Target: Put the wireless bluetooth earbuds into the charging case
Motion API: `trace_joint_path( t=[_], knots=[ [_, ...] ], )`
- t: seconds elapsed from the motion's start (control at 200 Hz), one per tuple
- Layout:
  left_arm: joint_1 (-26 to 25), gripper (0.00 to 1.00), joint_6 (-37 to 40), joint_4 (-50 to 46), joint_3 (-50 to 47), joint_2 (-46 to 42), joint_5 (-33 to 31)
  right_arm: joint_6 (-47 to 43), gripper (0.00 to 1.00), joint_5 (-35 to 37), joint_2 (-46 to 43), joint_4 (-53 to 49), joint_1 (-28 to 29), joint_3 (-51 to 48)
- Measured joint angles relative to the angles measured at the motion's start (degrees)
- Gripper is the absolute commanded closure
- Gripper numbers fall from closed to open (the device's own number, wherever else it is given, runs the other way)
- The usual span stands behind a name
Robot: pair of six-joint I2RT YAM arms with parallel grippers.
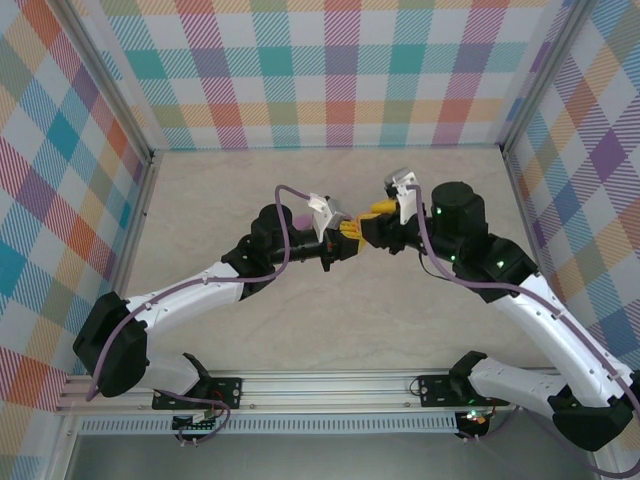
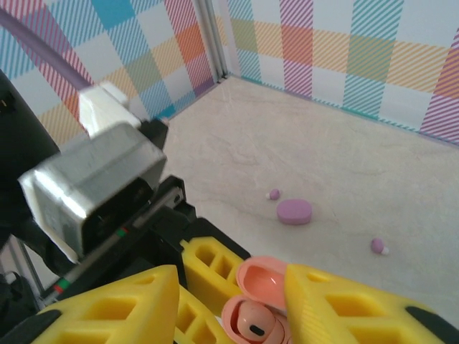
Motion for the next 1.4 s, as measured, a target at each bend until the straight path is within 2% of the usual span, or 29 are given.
trace_joint_path(
  t=[0.18, 0.31, 0.455, 0.575, 0.655, 0.805, 0.97, 1.4],
  knots=[
    [0.0, 1.0, 0.0, 0.0, 0.0, 0.0, 0.0, 2.34, 0.68, 0.02, 1.7, -2.82, -0.17, 4.7],
    [0.0, 1.0, 0.02, -0.02, -0.02, -0.02, 0.02, 4.28, 0.68, 0.2, 4.63, -6.91, -2.34, 8.66],
    [0.0, 1.0, 1.05, -1.51, -0.04, -1.2, 0.28, 7.76, 0.68, 0.37, 9.27, -12.24, -9.05, 12.66],
    [0.0, 1.0, 2.6, -3.74, -0.04, -2.84, 1.09, 11.65, 0.69, -4.9, 12.81, -14.88, -15.52, 12.98],
    [0.0, 1.0, 3.45, -5.03, -0.04, -3.74, 1.51, 13.99, 0.7, -9.86, 14.58, -15.02, -17.9, 12.5],
    [0.0, 1.0, 4.57, -6.64, -0.04, -4.5, 1.77, 16.96, 0.73, -18.88, 15.45, -14.23, -18.38, 9.75],
    [0.0, 1.0, 4.96, -7.96, -0.02, -4.48, 1.75, 18.71, 0.74, -25.68, 16.02, -13.33, -18.38, 8.31],
    [-0.11, 1.0, 4.7, -8.17, -0.17, -4.5, 1.49, 20.59, 0.78, -32.79, 15.02, -8.92, -18.97, 4.59]
  ],
)
